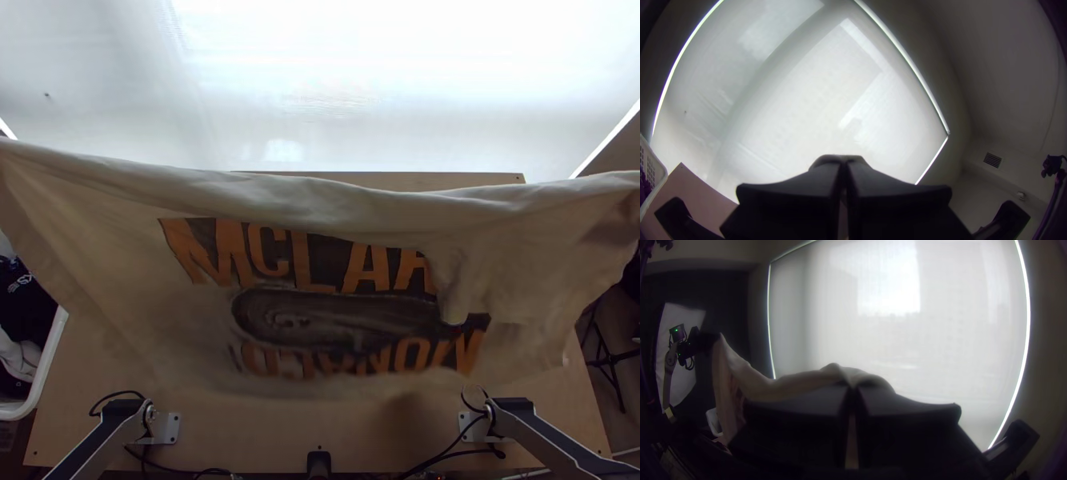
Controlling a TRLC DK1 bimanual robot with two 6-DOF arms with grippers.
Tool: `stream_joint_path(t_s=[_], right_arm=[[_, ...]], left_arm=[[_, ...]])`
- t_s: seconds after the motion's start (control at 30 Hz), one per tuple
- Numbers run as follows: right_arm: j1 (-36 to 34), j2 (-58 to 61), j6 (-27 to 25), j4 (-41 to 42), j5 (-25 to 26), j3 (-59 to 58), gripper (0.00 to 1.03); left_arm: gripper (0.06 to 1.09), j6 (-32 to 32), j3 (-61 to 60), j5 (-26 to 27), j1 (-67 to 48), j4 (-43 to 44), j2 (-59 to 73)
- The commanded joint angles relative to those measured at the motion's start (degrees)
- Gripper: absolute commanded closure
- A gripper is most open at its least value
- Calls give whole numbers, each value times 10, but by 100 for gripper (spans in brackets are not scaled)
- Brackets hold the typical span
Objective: Fold the t-shirt
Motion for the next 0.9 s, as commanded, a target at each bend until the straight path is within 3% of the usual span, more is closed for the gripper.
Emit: stream_joint_path(t_s=[0.0, 0.13, 0.27, 0.37, 0.63, 0.87], right_arm=[[-1, 32, -30, 19, 3, -78, 100], [-41, 56, -56, 88, 0, -282, 100], [-42, 49, -52, 208, 0, -537, 100], [-38, 51, -49, 317, 0, -687, 100], [-35, 158, -46, 415, 0, -749, 100], [-17, 265, -43, 461, 6, -702, 100]], left_arm=[[105, 15, -104, 13, 0, -3, -5], [105, 38, -338, 27, 0, 80, -22], [105, 57, -596, 44, -12, 219, -33], [105, 69, -713, 42, -20, 313, 4], [105, 92, -730, 28, -35, 460, 197], [105, 110, -646, 19, -45, 493, 333]])
